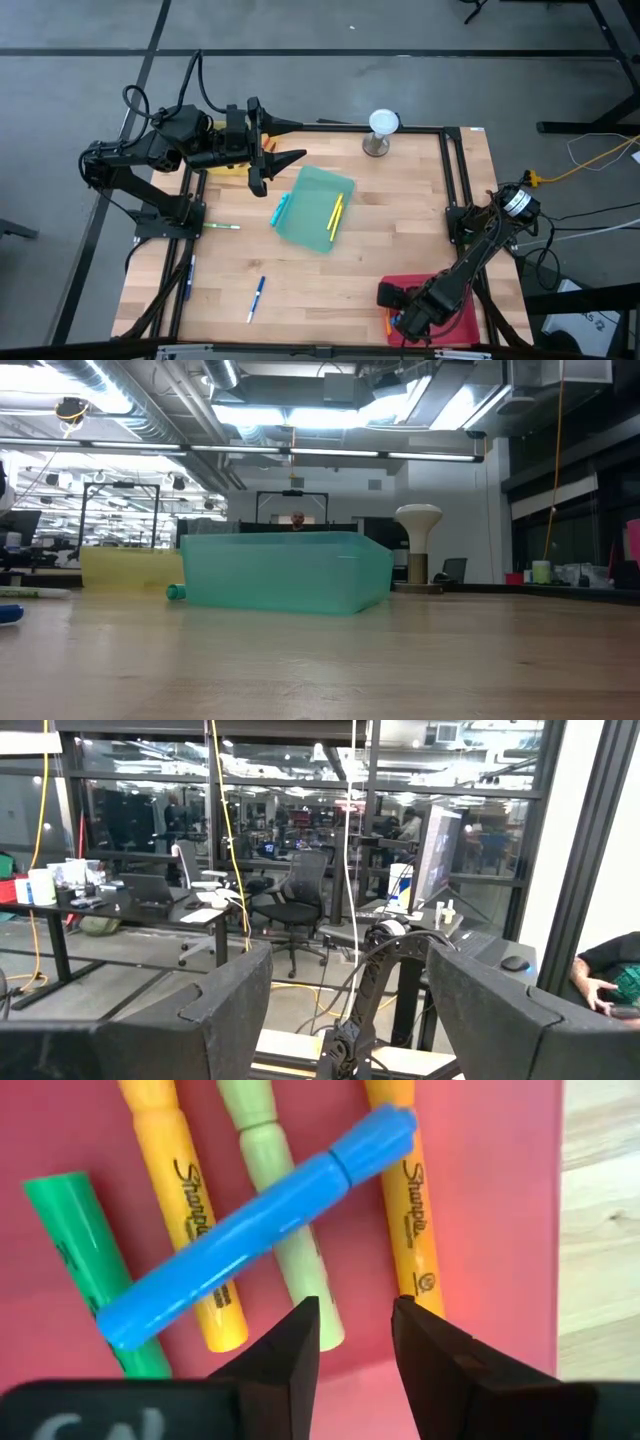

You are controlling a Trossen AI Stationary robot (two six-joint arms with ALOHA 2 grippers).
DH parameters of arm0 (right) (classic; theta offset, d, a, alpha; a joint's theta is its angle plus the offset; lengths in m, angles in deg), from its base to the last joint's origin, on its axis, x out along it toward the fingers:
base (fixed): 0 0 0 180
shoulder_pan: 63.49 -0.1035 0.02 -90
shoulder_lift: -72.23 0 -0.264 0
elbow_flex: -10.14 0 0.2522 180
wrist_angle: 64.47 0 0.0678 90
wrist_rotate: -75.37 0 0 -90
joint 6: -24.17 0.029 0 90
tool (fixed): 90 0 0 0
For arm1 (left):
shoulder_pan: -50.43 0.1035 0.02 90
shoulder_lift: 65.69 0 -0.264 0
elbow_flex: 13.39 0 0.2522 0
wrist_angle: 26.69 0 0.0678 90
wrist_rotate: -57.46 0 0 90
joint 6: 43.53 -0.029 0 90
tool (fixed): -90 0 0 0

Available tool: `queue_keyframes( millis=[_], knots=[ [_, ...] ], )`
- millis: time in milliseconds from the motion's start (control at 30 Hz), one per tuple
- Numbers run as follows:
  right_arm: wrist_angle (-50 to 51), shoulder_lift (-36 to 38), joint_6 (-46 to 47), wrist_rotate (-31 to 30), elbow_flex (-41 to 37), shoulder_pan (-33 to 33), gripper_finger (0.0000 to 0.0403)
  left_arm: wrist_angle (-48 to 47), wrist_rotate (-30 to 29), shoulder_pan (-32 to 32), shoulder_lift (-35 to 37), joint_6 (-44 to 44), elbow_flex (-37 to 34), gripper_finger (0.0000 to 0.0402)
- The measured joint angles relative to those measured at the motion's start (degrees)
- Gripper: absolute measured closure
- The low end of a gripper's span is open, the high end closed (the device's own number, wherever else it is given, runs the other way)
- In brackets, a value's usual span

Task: Pick & Place Markers
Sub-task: Put the right blue marker pen into the yellow bin

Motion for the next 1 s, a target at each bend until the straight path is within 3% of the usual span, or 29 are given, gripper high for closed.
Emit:
queue_keyframes(
  millis=[433,767,1000],
  knots=[
    [3.9,0.0,6.3,0.0,5.8,0.4,0.0396,0.0,0.0,0.0,0.0,0.0,0.0,0.0141],
    [9.9,0.4,9.3,0.0,10.4,6.3,0.0398,0.0,0.0,0.0,0.0,0.0,0.0,0.0141],
    [8.1,6.4,13.1,-0.1,10.5,12.4,0.0400,-0.1,1.5,0.0,0.3,-1.9,0.0,0.0141]
  ],
)
